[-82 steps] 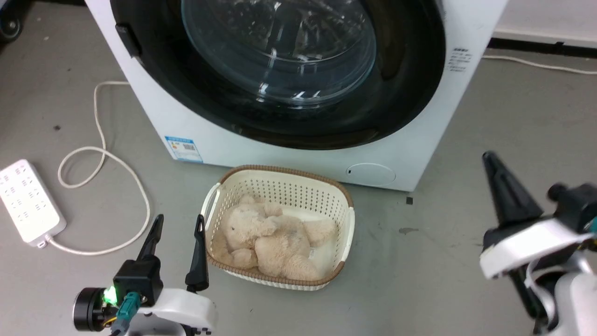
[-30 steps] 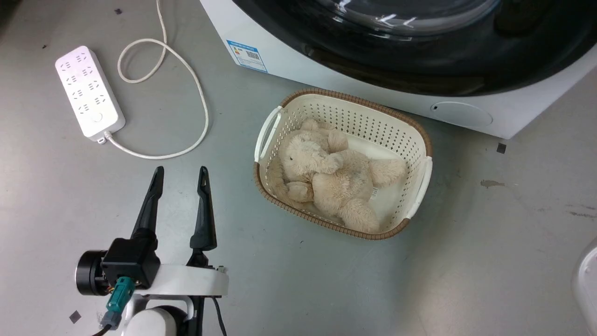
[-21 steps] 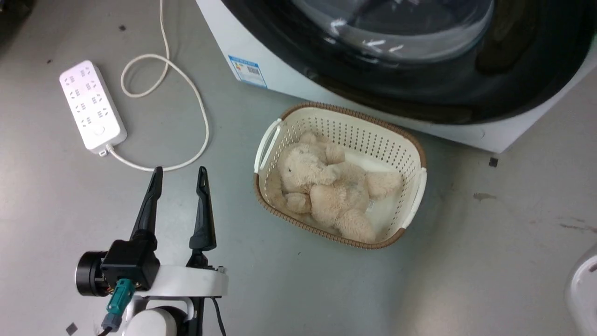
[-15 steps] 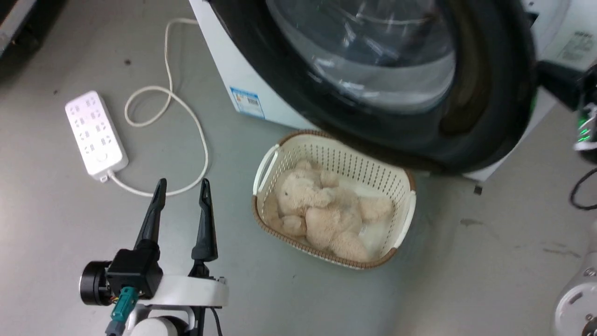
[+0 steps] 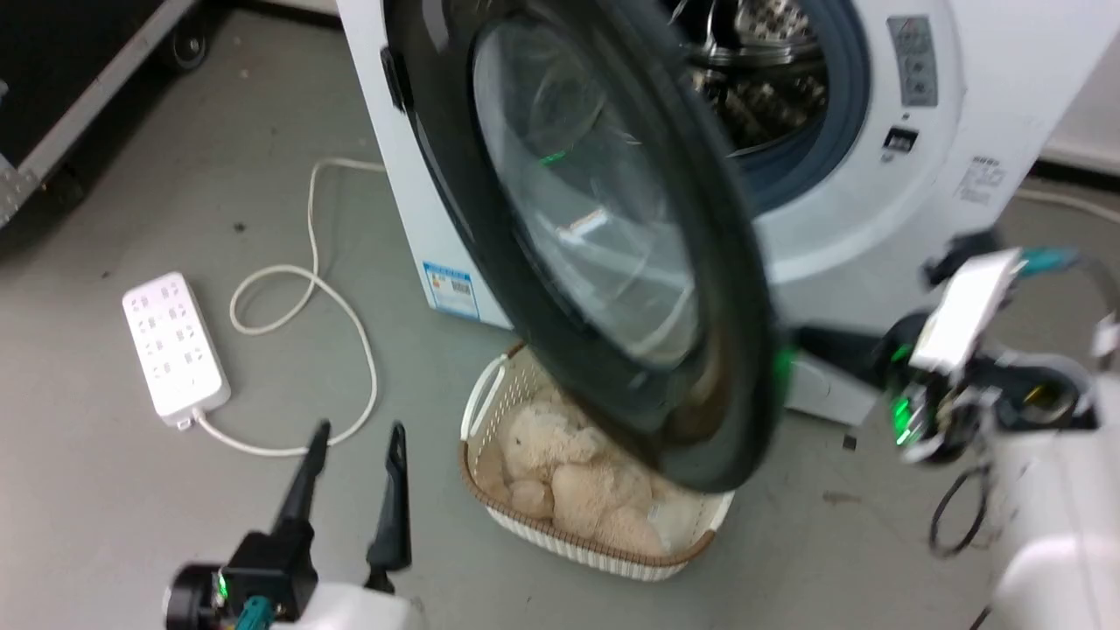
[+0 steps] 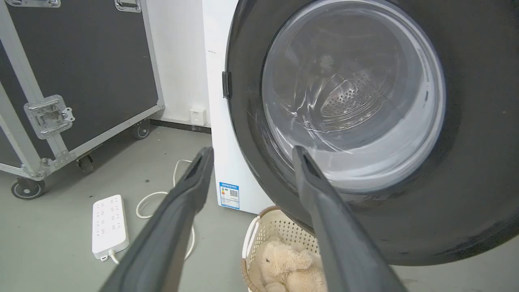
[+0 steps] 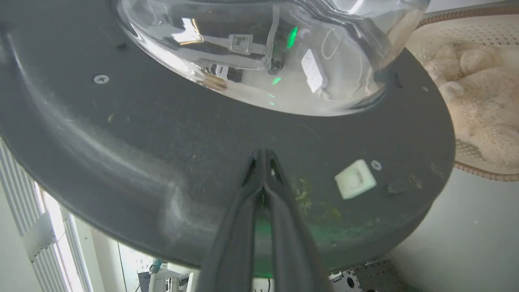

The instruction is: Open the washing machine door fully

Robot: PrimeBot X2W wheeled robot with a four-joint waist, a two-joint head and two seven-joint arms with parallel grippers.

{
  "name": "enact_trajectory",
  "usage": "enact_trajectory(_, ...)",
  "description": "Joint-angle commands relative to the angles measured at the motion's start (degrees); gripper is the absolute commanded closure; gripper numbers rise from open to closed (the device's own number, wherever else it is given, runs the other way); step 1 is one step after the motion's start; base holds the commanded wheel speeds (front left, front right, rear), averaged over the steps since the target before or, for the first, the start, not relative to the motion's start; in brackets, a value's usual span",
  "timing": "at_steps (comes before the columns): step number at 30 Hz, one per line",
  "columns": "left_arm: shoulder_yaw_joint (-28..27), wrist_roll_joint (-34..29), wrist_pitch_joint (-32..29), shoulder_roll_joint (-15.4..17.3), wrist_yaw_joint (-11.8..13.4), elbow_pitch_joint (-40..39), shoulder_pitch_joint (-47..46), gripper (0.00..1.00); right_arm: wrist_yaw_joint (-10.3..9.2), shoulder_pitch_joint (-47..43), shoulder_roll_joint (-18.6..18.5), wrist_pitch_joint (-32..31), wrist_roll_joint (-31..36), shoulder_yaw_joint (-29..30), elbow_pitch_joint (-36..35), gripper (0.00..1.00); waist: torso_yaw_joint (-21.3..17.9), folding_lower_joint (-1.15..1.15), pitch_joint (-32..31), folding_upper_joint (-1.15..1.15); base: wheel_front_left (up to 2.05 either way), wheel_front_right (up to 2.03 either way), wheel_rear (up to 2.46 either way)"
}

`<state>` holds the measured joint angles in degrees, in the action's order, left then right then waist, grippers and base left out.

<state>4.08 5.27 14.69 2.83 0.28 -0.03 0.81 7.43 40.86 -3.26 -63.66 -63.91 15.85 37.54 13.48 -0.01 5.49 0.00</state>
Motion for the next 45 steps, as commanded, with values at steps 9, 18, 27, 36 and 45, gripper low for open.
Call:
enact_trajectory(9, 1.82, 1.37, 0.30, 0.07, -4.84, 5.33, 3.45, 0.00, 0.06, -12.10, 0.38, 8.73, -18.44, -24.54, -5.59, 1.00, 1.27, 0.01, -3.60, 0.00, 0.00, 0.00, 0.00)
enact_trajectory(18, 2.20, 1.03, 0.30, 0.07, -5.97, 5.88, 3.50, 0.00, 0.06, -12.79, 0.32, 17.73, -21.16, -32.38, -6.78, 0.14, 1.23, 0.01, -4.62, 0.00, 0.00, 0.00, 0.00)
enact_trajectory(27, 0.02, 2.15, 0.30, 0.06, -5.22, 4.52, 3.16, 0.00, 0.06, -14.59, -8.68, 40.20, -4.26, -27.73, -17.61, 0.00, -3.61, 0.01, -6.22, 0.00, 0.00, 0.00, 0.00)
enact_trajectory(36, -3.16, 2.68, 0.30, 0.24, -5.28, 4.54, 2.85, 0.00, 0.06, -23.90, -17.60, 67.28, 31.81, -27.40, -29.40, 0.00, -8.93, 0.01, -6.62, 0.00, 0.00, 0.00, 0.00)
enact_trajectory(45, -3.36, 2.20, 0.30, 0.31, -5.91, 5.15, 3.29, 0.00, 0.06, -40.89, -7.55, 75.78, 54.07, -15.09, -36.23, 0.00, -9.97, 0.01, -6.90, 0.00, 0.00, 0.00, 0.00)
